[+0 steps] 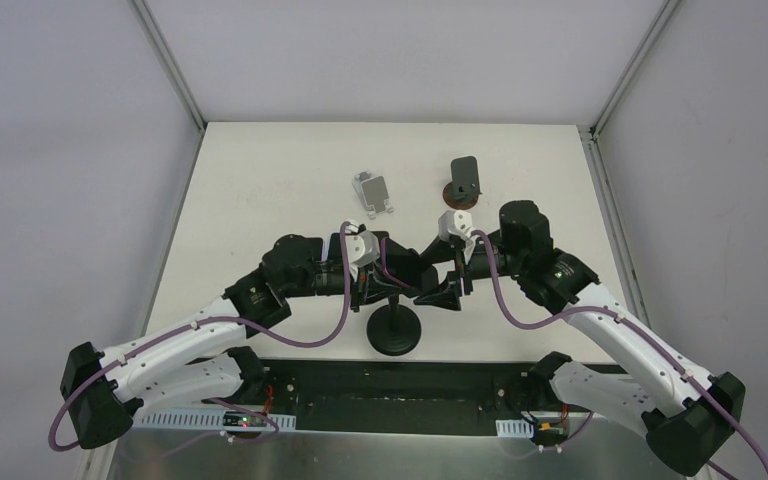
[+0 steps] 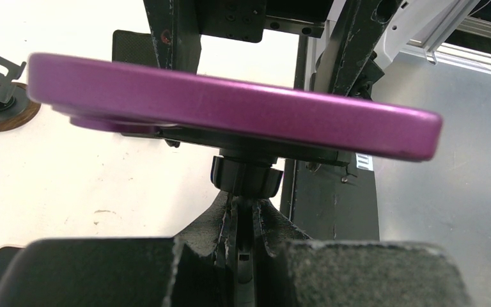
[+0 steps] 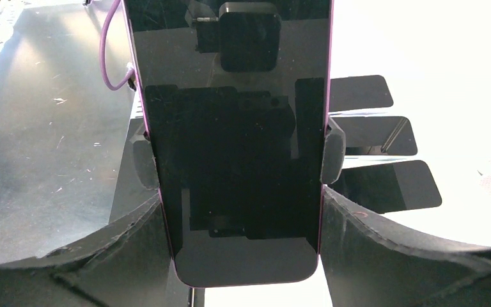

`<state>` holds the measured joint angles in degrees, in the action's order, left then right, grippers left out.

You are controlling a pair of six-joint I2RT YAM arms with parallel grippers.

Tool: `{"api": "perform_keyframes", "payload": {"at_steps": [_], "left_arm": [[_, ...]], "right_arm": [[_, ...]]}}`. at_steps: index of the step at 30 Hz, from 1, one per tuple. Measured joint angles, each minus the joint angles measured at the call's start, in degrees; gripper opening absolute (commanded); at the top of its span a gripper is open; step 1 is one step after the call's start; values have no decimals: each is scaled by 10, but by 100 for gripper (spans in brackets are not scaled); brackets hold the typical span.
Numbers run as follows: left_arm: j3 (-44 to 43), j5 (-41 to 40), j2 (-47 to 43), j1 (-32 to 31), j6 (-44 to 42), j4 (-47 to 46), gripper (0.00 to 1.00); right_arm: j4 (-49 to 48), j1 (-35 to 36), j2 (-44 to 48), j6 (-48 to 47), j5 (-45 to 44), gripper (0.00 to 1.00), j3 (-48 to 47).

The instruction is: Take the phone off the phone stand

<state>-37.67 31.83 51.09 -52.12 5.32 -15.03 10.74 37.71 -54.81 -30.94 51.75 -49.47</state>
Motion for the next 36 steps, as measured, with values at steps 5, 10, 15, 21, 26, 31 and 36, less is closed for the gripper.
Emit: {"api": "perform_keyframes", "payload": {"at_steps": [5,10,15,21,26,31,36], "left_arm": [[0,3,-2,0,-4,0,0],[0,8,-2,0,-11,2,0],[0,13,-2,0,-16,0,0],[0,22,-2,0,-14,-2,0],[0,23,-2,0,-12,-1,0],[0,26,-2,1,-8,0,0],[0,29,-1,1,0,9,0]], "right_arm": [[0,2,0,-2,0,4,-1],[6,2,0,-11,0,1,-2],[38,5,0,-30,-5,0,-18],[58,6,0,-43,-5,0,-27],[58,8,0,-38,-6,0,-27],[50,16,0,-22,-19,0,-26],[45,25,0,-2,-31,0,-21]]}}
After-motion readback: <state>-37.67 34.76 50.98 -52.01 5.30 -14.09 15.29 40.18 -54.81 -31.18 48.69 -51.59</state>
